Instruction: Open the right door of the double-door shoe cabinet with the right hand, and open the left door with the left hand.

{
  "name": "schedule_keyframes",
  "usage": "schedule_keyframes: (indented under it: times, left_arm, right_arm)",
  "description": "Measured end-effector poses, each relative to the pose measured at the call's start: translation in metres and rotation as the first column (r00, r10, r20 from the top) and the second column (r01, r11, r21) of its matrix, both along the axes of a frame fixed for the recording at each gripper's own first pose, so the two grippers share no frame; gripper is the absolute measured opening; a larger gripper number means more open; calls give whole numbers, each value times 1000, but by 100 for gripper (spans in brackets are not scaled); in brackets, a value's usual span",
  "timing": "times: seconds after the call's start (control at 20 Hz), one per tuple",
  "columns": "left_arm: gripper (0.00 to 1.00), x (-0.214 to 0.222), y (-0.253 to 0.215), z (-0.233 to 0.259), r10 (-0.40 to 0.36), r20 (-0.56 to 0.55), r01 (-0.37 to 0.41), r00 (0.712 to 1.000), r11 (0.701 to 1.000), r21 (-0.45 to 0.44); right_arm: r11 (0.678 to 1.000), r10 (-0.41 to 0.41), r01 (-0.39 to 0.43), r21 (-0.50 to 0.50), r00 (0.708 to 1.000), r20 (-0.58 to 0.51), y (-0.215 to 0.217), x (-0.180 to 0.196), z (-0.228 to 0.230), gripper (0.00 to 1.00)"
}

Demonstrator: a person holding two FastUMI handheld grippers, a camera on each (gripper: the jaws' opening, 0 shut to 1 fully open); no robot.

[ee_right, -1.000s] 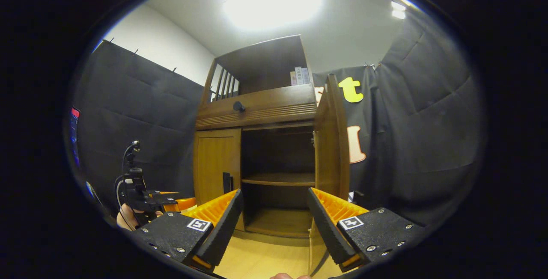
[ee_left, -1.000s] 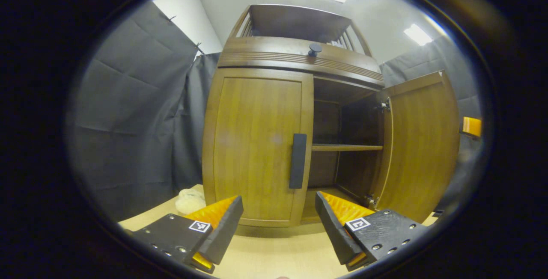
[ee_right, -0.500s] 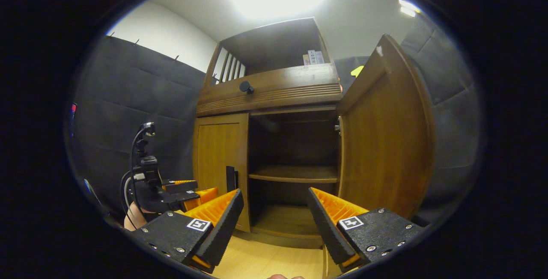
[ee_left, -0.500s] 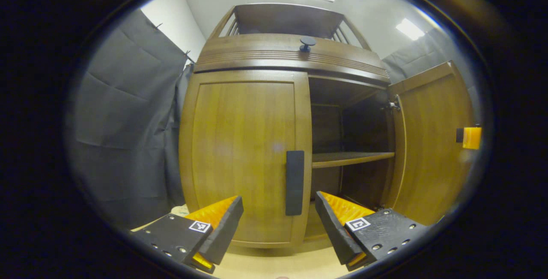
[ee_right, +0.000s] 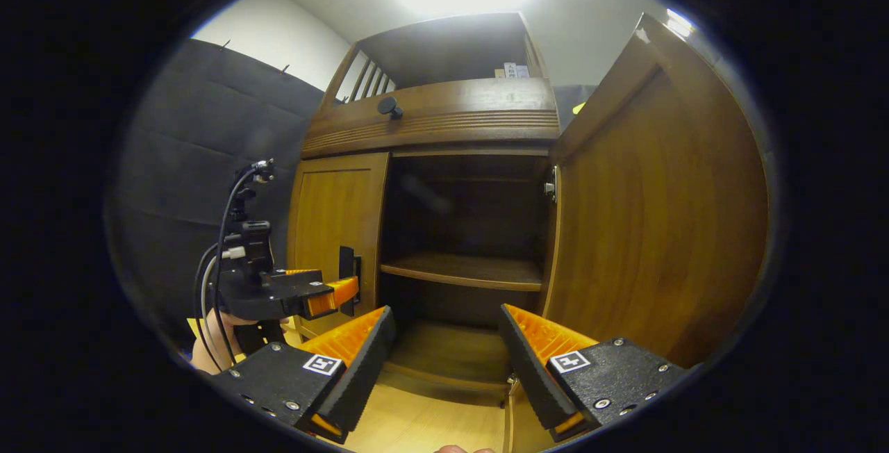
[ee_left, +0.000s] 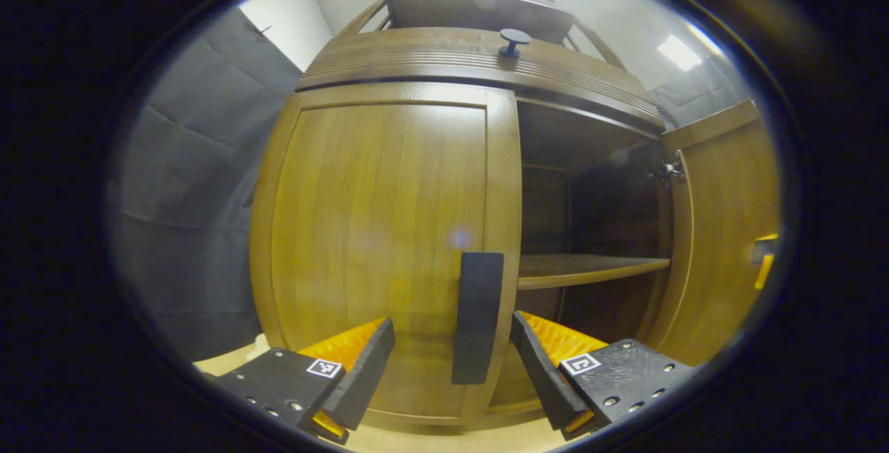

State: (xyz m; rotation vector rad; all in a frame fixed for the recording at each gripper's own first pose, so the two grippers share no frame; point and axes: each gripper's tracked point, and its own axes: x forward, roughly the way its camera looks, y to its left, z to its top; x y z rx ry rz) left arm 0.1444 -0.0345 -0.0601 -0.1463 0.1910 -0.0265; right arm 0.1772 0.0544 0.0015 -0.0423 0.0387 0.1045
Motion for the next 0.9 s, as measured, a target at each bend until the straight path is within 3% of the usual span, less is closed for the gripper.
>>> schedule_keyframes:
  times: [0.05, 0.3, 0.35, 0.45, 0.6, 0.65, 0.7, 0.75, 0.9]
  left_arm:
    - [100, 4, -2, 0, -1, 0, 1, 1000, 1000, -9]
    - [65, 15, -13, -8, -20, -17, 20, 1000, 999, -43]
    - [65, 19, -13, -9, -20, -19, 19, 1000, 999, -42]
    - [46, 19, -22, -14, -25, -31, 23, 999, 998, -63]
    - [22, 15, -20, -17, -11, -35, 10, 999, 1000, -19]
    - [31, 19, -20, -15, -11, -33, 11, 999, 1000, -10]
    - [22, 20, -18, -14, -18, -33, 18, 999, 1000, -15]
    - [29, 18, -16, -13, -22, -31, 21, 999, 999, -40]
    - [25, 11, -13, -9, -35, -28, 34, 999, 998, -49]
  right_arm:
    - [1000, 2, -2, 4, 1000, -5, 2, -1, -3, 93]
    - [1000, 17, -17, 19, 1000, -15, 3, -7, -11, 93]
    - [999, 25, -25, 23, 1000, -16, 2, -5, -13, 93]
    - [999, 29, -28, 29, 999, -18, 4, 6, -14, 93]
    - [999, 31, -30, 38, 999, -15, 7, 9, -11, 93]
    - [999, 33, -32, 43, 999, -12, 7, 8, -10, 93]
    - [998, 35, -34, 45, 999, -11, 8, 6, -10, 93]
    - [998, 34, -33, 46, 999, -11, 8, 5, -11, 93]
    - [999, 26, -26, 45, 1000, -10, 8, 0, -11, 93]
